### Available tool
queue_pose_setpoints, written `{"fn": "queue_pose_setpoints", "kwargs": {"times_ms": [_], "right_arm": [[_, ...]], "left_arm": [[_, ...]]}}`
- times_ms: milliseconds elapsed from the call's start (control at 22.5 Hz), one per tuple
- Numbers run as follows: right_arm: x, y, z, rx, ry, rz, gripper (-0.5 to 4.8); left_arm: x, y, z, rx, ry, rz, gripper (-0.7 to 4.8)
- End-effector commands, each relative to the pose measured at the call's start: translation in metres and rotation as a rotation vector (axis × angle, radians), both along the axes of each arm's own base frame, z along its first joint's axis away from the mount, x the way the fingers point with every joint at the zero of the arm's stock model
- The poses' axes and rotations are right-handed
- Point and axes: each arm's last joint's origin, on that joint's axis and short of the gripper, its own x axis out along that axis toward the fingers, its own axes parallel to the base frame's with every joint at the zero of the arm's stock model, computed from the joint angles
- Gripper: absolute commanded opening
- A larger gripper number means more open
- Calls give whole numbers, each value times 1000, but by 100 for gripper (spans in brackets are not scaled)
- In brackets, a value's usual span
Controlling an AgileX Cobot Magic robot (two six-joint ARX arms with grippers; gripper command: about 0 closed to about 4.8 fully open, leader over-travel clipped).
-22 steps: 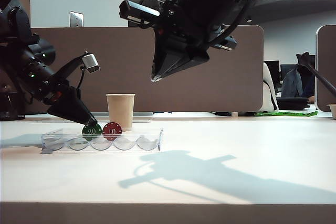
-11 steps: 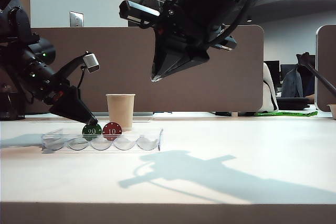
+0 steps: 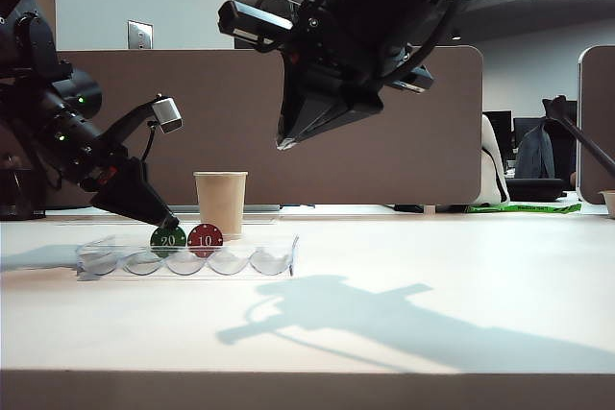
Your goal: Pick up the chip with the greater value and put it into the paper cup.
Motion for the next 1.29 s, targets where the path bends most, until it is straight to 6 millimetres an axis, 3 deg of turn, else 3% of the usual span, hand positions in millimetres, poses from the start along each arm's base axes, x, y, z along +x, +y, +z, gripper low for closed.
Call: {"fn": "queue_pose_setpoints", "kwargs": {"times_ms": [44,756,890,1290], "right_arm": [[0,1,4,19,-12,-2,-6],[0,1,4,19,-11,-2,-6],[0,1,4,19,-11,-2,-6],[0,1,4,18,-11,-2,-6]], "left_arm": [[0,0,2,-4,-7,0,79],[0,1,2,11,1,11,47],[0,1,2,11,2,11,-5],[0,1,2,7,12,20,-5]]}}
